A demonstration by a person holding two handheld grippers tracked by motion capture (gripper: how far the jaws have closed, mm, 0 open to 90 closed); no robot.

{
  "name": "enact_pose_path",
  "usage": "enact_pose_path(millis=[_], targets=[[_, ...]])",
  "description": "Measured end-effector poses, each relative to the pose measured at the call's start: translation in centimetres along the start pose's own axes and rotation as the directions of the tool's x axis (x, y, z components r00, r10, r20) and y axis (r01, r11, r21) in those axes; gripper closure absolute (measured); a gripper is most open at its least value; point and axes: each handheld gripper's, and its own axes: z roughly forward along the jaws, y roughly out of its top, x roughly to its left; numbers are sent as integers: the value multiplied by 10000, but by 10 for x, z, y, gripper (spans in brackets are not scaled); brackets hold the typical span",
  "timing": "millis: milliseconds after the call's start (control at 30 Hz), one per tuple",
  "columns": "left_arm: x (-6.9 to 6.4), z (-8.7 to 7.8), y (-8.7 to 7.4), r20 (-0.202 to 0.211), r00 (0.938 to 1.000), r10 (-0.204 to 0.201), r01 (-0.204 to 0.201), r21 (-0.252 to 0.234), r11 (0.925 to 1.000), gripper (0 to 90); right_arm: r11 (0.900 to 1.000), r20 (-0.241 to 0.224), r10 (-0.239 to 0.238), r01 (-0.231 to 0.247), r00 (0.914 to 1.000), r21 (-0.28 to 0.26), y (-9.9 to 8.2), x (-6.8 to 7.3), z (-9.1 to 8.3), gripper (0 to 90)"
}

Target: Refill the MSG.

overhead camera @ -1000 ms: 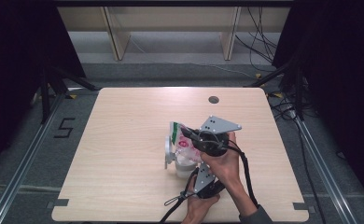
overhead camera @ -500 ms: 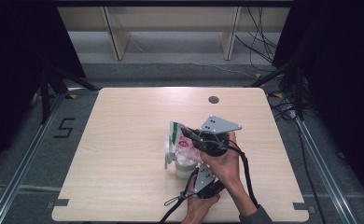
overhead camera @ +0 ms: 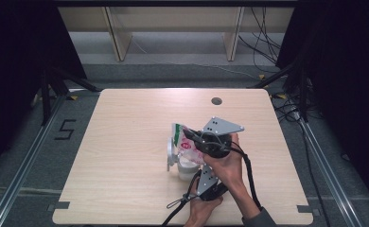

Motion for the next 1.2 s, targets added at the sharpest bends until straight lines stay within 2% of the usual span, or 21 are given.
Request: enact_pose_path(millis=[67, 333, 400, 433, 567, 633, 733, 800, 867, 900, 1200], targets=[[1, 1, 0, 92, 10000, -4, 5, -89, 10000, 781, 10000, -13, 27, -27, 10000, 10, 0, 0, 0, 900], [0, 1, 1, 36, 10000, 15, -15, -76, 10000, 781, 9998, 31, 156, -157, 9999, 87, 0, 1, -1, 900], [0, 1, 1, 38, 10000, 16, -15, -120, 9999, 780, 9999, -4, 134, -134, 9999, 70, 1, 2, -1, 900], [0, 1, 2, 41, 10000, -5, 5, -117, 9999, 781, 10000, -50, -37, 37, 10000, 11, 2, 2, 0, 900], [0, 1, 1, 36, 10000, -7, 7, -121, 9999, 781, 9998, 209, -175, 176, 9996, -60, 2, 3, 1, 900], [0, 1, 1, 40, 10000, -2, 3, -120, 9999, 781, 10000, 138, -55, 55, 9999, 1, 1, 3, 1, 900], [0, 2, 1, 74, 10000, -11, 12, -109, 9999, 780, 9999, 114, -149, 148, 9998, 26, 1, 2, 2, 900], [0, 2, 2, 77, 10000, -17, 18, -138, 9999, 781, 9999, -72, -100, 100, 9999, -25, 1, 2, 3, 900], [0, 2, 1, 34, 10000, -26, 26, -152, 9999, 780, 9999, 89, -117, 117, 9999, 3, 1, 2, 2, 900], [0, 2, 1, 34, 10000, -21, 22, -142, 9999, 780, 10000, -70, -25, 26, 10000, 63, 1, 2, 2, 900], [0, 2, 1, 26, 10000, 35, -35, -152, 9999, 780, 9998, -57, -104, 105, 9999, 161, 2, 1, 2, 900]])
